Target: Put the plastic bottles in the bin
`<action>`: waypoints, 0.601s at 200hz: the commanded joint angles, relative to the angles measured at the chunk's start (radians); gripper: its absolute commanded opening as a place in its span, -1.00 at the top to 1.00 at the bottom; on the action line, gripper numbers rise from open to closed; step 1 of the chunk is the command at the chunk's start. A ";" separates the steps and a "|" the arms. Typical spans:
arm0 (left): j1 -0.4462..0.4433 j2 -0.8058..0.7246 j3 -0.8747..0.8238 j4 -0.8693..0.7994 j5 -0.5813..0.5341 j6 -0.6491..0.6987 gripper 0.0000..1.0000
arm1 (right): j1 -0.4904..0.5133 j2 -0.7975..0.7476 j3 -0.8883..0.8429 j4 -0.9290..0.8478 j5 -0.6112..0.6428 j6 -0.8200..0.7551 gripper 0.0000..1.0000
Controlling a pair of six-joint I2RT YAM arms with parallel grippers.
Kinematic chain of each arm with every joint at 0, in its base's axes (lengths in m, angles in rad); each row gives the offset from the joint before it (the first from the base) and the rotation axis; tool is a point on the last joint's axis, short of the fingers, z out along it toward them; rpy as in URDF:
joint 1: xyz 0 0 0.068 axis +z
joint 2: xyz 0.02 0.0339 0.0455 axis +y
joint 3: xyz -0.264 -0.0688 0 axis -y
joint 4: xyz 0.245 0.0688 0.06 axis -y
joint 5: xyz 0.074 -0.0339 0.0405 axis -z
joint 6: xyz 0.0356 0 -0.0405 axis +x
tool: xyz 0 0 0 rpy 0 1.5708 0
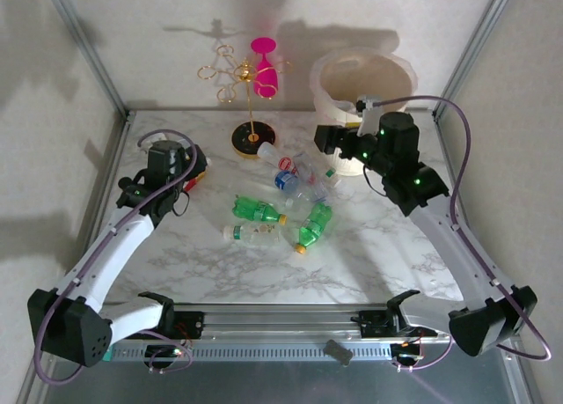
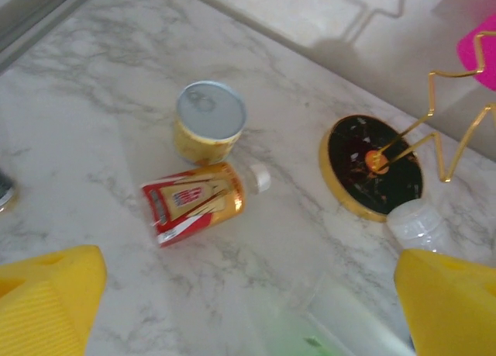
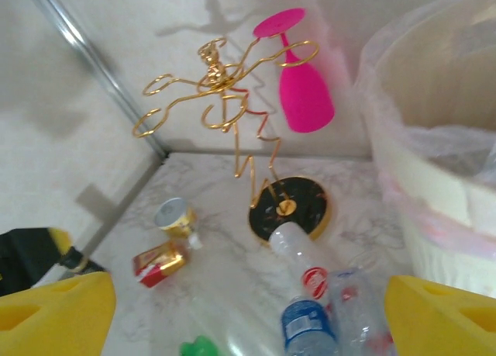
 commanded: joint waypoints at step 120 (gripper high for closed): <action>0.137 0.521 0.171 0.177 0.025 0.219 -0.99 | 0.021 -0.017 -0.157 0.148 -0.297 0.085 -0.76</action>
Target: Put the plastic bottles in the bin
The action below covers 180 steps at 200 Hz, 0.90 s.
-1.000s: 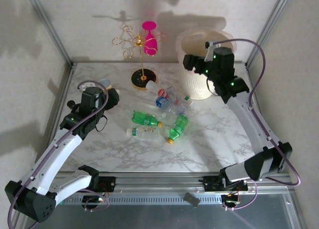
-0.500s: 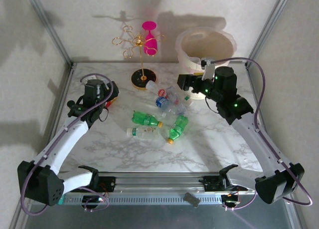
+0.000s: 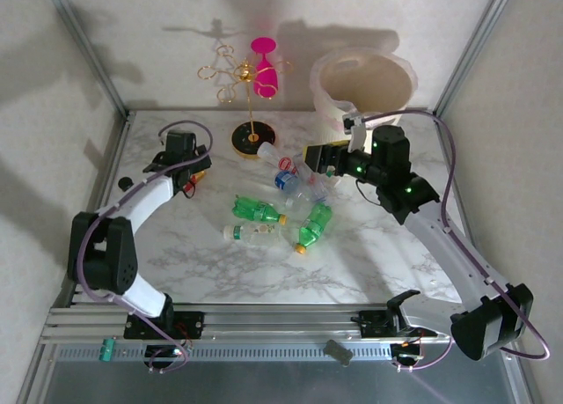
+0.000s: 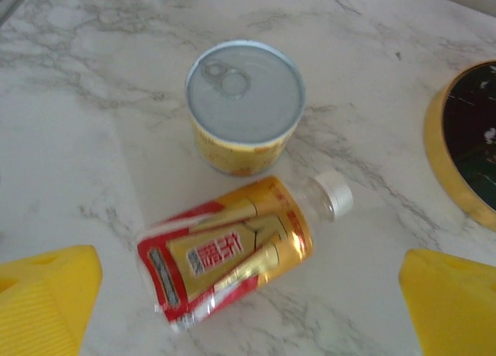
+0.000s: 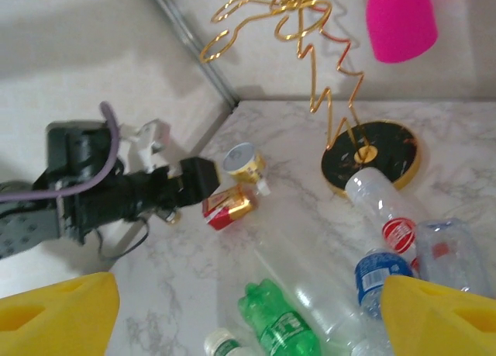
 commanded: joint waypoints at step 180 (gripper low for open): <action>0.107 0.208 0.033 0.124 0.514 0.071 -0.85 | 0.013 0.020 -0.028 0.049 -0.079 0.011 -0.81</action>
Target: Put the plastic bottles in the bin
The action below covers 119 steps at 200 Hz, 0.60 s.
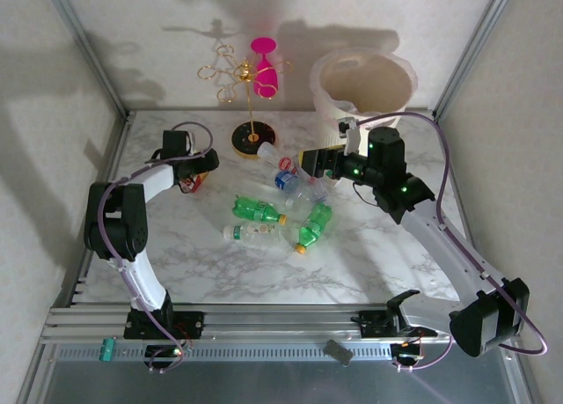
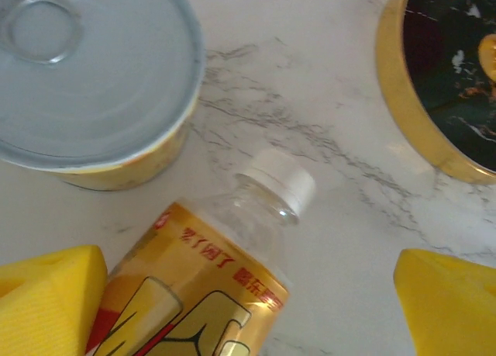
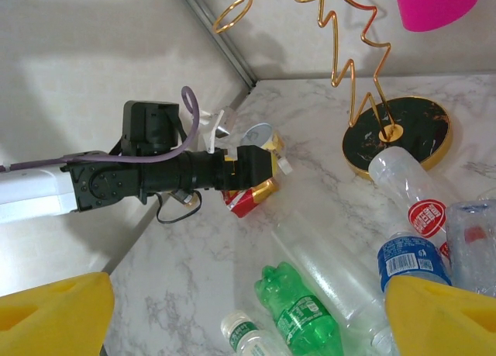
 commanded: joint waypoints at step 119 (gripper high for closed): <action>-0.077 0.021 0.001 -0.157 -0.227 0.006 -0.46 | 0.012 -0.027 -0.034 0.032 -0.021 -0.006 -0.81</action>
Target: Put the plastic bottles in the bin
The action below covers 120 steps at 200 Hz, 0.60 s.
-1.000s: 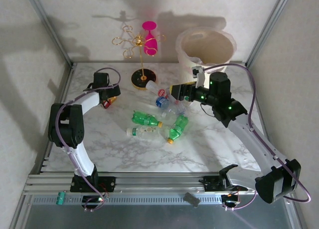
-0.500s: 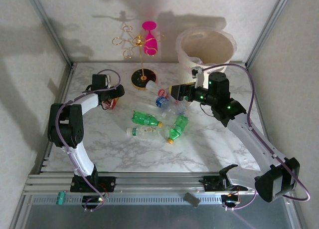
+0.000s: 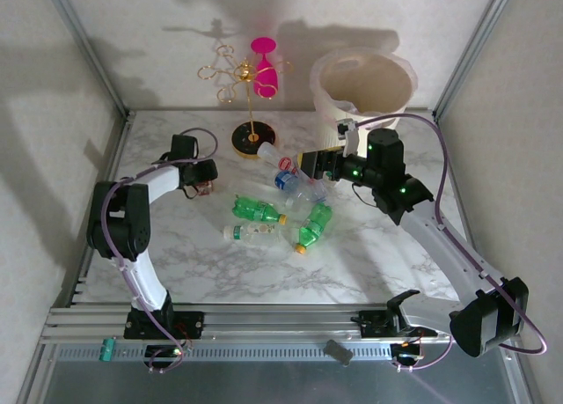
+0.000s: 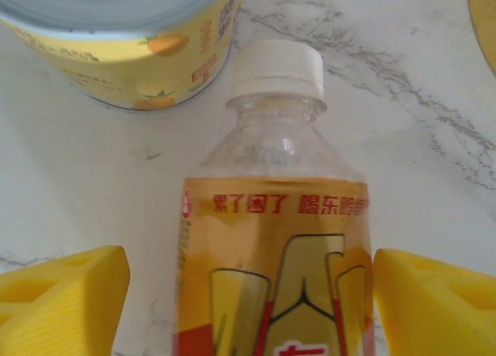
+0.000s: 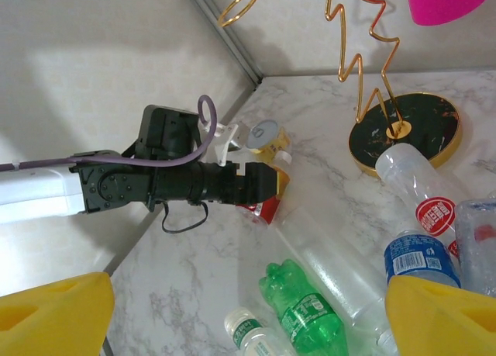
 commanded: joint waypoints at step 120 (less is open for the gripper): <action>-0.108 -0.059 0.059 -0.126 -0.242 -0.007 0.11 | 0.010 -0.049 -0.007 0.010 0.010 0.017 -0.79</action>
